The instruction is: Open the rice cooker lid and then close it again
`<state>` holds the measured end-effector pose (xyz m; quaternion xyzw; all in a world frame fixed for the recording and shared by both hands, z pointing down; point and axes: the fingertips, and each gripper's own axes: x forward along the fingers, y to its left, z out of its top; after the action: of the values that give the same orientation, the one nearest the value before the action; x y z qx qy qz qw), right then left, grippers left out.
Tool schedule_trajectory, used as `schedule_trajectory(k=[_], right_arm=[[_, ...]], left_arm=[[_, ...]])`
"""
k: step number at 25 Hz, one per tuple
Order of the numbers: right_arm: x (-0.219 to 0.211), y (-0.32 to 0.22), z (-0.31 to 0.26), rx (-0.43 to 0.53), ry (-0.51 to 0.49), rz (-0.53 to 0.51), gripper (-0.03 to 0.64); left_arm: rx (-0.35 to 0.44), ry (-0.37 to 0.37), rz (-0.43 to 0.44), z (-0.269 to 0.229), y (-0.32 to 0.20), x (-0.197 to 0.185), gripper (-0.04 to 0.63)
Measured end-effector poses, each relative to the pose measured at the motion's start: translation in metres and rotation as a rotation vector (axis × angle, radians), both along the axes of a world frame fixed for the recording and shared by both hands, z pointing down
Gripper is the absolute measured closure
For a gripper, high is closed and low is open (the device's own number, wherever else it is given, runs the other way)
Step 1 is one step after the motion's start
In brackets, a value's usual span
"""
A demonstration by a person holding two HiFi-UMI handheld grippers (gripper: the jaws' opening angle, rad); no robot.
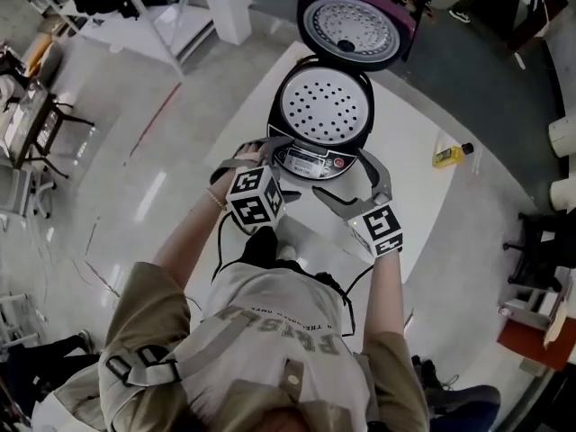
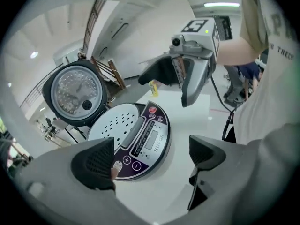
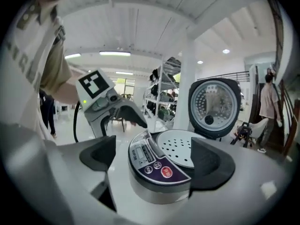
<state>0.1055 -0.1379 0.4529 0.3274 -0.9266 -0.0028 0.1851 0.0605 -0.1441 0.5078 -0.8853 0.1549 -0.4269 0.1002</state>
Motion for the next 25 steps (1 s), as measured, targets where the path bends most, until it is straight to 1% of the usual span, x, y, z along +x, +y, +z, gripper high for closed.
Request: schedule_trajectory(k=[4, 6, 8, 11, 15, 19, 25], right_arm=[[0.027, -0.014, -0.025, -0.004, -0.19, 0.07, 0.146], [0.04, -0.025, -0.032, -0.005, -0.25, 0.097, 0.146], [0.053, -0.039, -0.036, -0.004, -0.291, 0.126, 0.146], [0.073, -0.065, -0.041, 0.0, -0.327, 0.173, 0.146], [0.092, -0.1, -0.05, 0.011, -0.355, 0.228, 0.146], [0.1, -0.135, -0.058, 0.027, -0.332, 0.248, 0.146], [0.108, -0.186, -0.066, 0.044, -0.294, 0.275, 0.146]], left_arm=[[-0.049, 0.172, -0.08, -0.028, -0.016, -0.004, 0.083], [-0.06, 0.233, -0.105, -0.04, -0.031, -0.008, 0.083], [-0.058, 0.27, -0.128, -0.048, -0.05, -0.013, 0.083], [-0.041, 0.302, -0.163, -0.06, -0.083, -0.022, 0.083], [-0.038, 0.334, -0.188, -0.068, -0.126, -0.031, 0.083], [-0.026, 0.339, -0.197, -0.072, -0.172, -0.037, 0.083], [-0.004, 0.345, -0.184, -0.083, -0.233, -0.038, 0.083]])
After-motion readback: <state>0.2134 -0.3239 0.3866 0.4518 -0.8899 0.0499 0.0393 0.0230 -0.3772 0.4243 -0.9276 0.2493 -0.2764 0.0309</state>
